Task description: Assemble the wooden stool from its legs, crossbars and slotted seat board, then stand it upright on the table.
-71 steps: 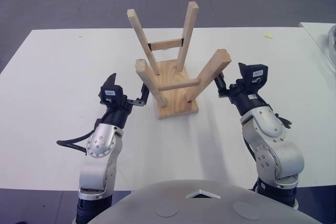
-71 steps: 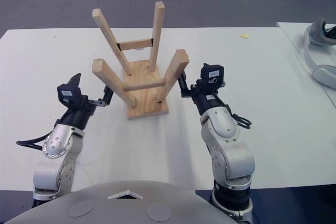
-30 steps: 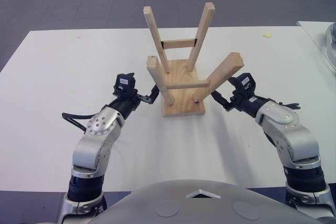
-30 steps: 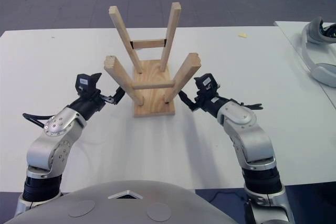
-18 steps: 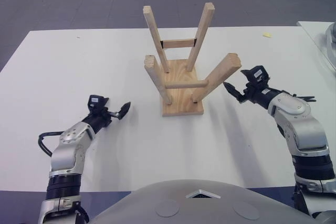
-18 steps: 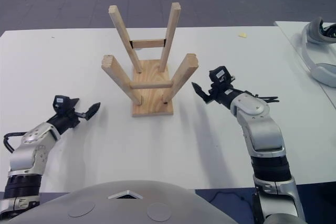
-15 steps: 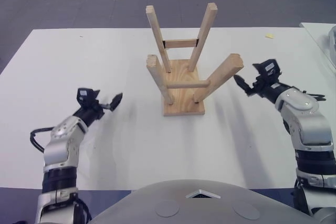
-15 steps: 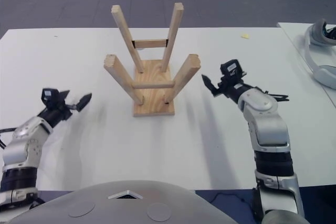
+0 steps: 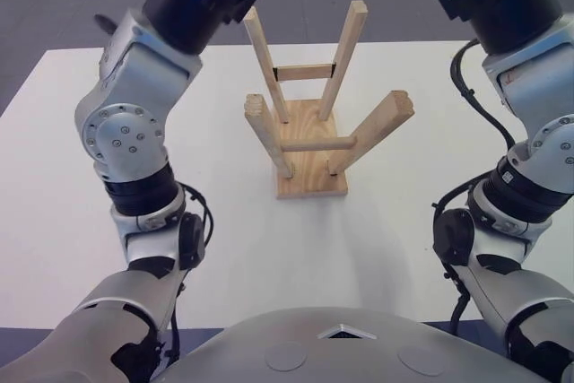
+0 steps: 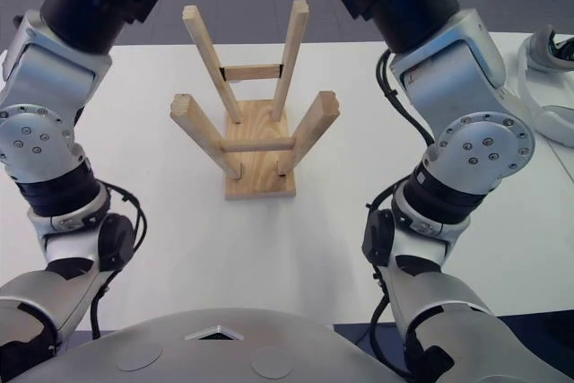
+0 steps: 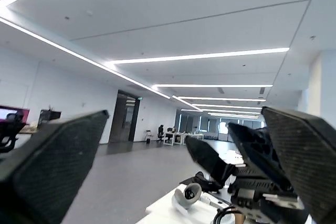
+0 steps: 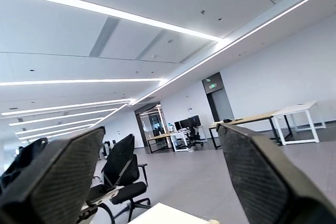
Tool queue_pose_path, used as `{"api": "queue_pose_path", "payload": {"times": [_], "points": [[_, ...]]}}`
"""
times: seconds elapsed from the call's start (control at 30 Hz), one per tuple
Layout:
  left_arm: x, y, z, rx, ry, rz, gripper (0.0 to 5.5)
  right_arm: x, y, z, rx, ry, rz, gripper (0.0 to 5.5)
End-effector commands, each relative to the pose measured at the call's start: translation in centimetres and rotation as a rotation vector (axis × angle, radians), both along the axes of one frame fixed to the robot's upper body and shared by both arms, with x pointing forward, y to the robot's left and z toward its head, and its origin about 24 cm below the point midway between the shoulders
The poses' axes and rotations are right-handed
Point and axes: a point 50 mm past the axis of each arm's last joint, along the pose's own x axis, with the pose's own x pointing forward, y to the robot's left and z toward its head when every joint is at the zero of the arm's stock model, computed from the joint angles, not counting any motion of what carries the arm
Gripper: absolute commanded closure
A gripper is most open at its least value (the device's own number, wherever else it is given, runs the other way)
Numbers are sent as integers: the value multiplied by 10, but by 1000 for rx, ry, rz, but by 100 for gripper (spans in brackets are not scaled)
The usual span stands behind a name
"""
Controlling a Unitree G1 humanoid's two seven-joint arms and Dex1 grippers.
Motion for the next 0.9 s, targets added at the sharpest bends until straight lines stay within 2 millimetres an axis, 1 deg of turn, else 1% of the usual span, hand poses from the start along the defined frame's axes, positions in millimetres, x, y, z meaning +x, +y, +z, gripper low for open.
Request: {"api": "queue_pose_path", "payload": {"times": [0.03, 0.07, 0.13, 0.17, 0.2, 0.23, 0.27, 0.3, 0.33, 0.37, 0.4, 0.5, 0.57, 0.6, 0.63, 0.77, 0.83, 0.9], "points": [[-20, 6, 42, -59, -123, -21, 10, -16, -4, 30, 104, -59, 22, 150], [-24, 7, 44, -50, -124, -24, 10, -19, -5, 31, 114, -52, 17, 150], [-27, 8, 28, 36, -36, -26, 10, -15, -5, 10, 7, 44, -47, 150], [-23, 7, -5, 97, 121, -50, 10, -5, -3, -25, -122, 209, -100, 150], [-21, 7, -45, 174, 305, -55, 10, -2, -2, -63, -253, 350, -138, 150], [-27, 5, -97, 282, 499, -77, 10, -6, 2, -107, -394, 492, -127, 150], [-37, 6, -160, 420, 731, -77, 10, -15, 5, -158, -527, 658, -101, 150], [-51, 10, -216, 508, 963, -79, 10, -26, 7, -203, -631, 795, -77, 150], [-70, 13, -262, 638, 1163, -84, 10, -35, 2, -242, -722, 912, -114, 150], [-79, 19, -282, 644, 1276, -77, 10, -38, -2, -253, -749, 928, -128, 150], [-78, 23, -285, 635, 1293, -48, 10, -32, -8, -251, -766, 895, -168, 150], [-64, 26, -268, 587, 1202, 1, 10, -13, -19, -235, -755, 789, -257, 150], [-52, 24, -256, 596, 1116, 32, 10, -6, -19, -224, -720, 725, -282, 150], [-45, 22, -246, 607, 1053, 53, 10, -3, -16, -217, -700, 695, -285, 150], [-37, 21, -233, 597, 990, 65, 10, -2, -13, -210, -683, 663, -280, 150], [4, 21, -158, 452, 725, 115, 10, 7, -5, -174, -592, 550, -251, 150], [21, 26, -120, 381, 606, 157, 10, 12, -1, -150, -513, 484, -214, 150], [29, 31, -79, 285, 497, 177, 10, 16, 0, -119, -385, 409, -161, 150]]}}
